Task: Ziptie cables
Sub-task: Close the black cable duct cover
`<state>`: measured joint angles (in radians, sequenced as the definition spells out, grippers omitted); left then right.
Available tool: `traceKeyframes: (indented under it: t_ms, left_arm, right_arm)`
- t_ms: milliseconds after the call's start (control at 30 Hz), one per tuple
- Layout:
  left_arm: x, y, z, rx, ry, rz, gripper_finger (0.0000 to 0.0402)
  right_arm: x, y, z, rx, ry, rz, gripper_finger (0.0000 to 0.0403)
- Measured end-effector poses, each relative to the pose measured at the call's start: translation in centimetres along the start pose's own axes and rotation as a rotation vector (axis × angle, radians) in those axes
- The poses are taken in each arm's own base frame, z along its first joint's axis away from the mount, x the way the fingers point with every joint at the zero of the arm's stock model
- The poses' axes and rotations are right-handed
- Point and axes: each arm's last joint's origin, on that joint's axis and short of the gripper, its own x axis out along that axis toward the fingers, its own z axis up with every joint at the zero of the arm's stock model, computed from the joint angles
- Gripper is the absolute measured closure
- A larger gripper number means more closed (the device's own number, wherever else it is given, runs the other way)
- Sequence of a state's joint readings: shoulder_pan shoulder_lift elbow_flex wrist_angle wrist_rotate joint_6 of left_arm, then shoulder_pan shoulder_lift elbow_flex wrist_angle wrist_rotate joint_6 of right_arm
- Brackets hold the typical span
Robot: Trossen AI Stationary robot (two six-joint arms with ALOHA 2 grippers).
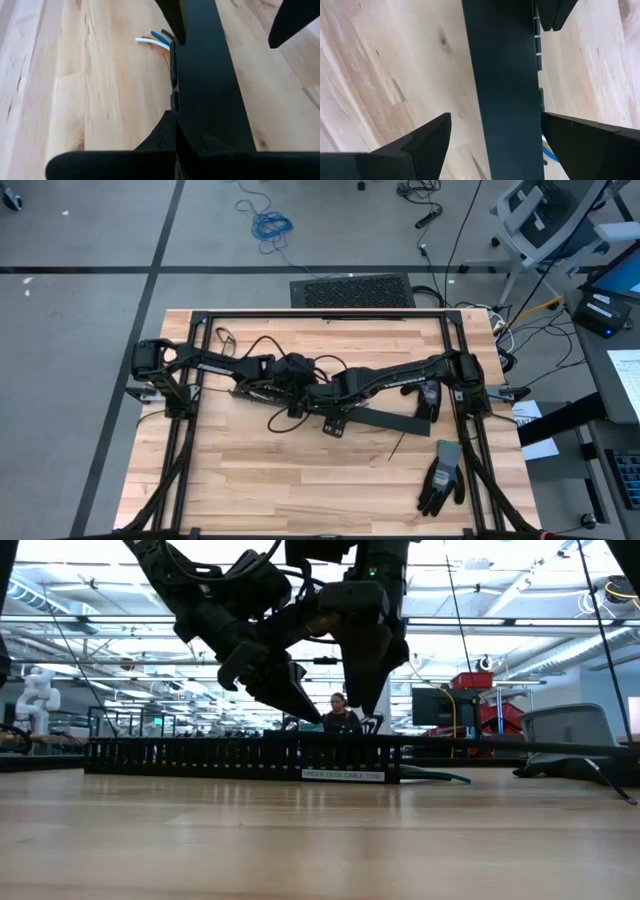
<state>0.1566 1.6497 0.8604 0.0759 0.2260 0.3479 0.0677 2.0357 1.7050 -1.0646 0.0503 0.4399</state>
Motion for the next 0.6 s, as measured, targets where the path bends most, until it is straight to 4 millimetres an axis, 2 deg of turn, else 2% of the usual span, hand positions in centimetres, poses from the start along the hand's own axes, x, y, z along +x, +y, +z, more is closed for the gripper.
traceKeyframes:
  t_ms: [267, 433, 600]
  left_arm:
    - [0.0, 0.2, 0.0, 0.001, 0.013, 0.058, 0.0401]
    - [-0.1, 0.7, 0.1, -0.007, -0.003, 0.097, 0.0401]
    - [-0.1, 0.9, 0.1, -0.013, 0.001, 0.107, 0.0401]
  right_arm:
    - [0.9, 0.4, 0.1, 0.1, -0.052, 0.031, 0.0105]
    - [1.0, 0.5, 0.2, 0.041, -0.072, 0.04, 0.0105]
    - [2.3, -0.2, -0.2, 0.038, -0.048, 0.014, 0.0105]
